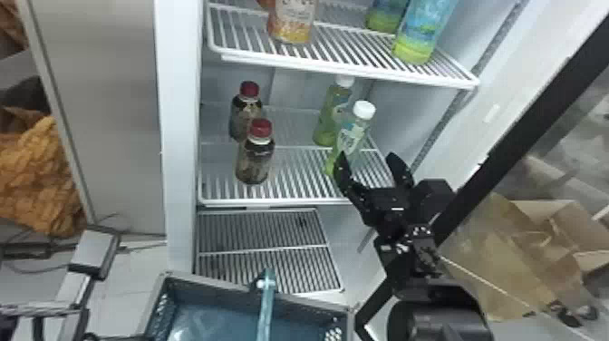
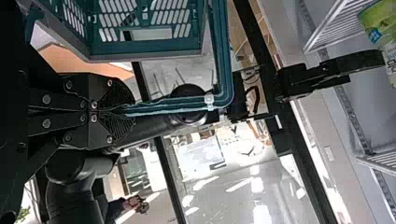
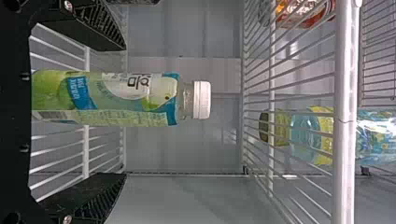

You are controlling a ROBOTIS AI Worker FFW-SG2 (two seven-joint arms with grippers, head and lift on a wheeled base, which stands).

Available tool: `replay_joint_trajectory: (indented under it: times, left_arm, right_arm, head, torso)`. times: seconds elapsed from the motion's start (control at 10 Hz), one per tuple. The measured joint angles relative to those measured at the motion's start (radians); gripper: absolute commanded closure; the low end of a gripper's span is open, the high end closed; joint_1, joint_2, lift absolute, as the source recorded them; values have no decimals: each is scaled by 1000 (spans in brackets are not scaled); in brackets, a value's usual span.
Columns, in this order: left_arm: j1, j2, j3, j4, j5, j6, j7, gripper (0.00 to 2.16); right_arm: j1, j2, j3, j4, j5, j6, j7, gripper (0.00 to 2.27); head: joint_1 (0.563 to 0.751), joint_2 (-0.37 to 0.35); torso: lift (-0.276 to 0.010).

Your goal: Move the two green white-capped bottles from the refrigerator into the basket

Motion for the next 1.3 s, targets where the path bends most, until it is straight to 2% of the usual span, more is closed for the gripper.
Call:
replay_joint_trajectory:
  times: [0.6, 0.7, 0.8, 0.9, 1.1, 1.2, 1.3]
  left_arm:
    - [-4, 0, -5, 0, -4, -2, 0, 1161]
    - [-6, 0, -5, 0, -4, -3, 0, 1161]
    - [-5, 0, -4, 0, -4, -4, 0, 1161]
    - [-4, 0, -4, 0, -4, -5, 0, 1161]
    - [-3, 0, -4, 0, -2, -5, 0, 1161]
    - [-2, 0, -4, 0, -1, -5, 0, 1161]
    - [-1, 0, -3, 0, 0, -5, 0, 1161]
  right_arm:
    - [-118, -12, 18, 137, -5, -34, 2, 104]
    - [-128, -13, 28, 151, -8, -39, 2, 174]
    - [-140, -14, 39, 164, -12, -40, 2, 348]
    - [-152, -16, 47, 179, -17, -40, 3, 665]
    - [-161, -16, 54, 184, -19, -40, 2, 776]
    - [-160, -16, 54, 180, -19, -41, 1, 906]
    - [-155, -16, 53, 173, -19, -49, 1, 906]
  head:
    - [695, -350]
    - [695, -350]
    - [695, -350]
    - [695, -350]
    - [695, -350]
    - [695, -350]
    - [695, -350]
  torso:
    - [-263]
    - [-263]
    - [-263]
    - [-263]
    - [-263]
    - [-263]
    - [-263]
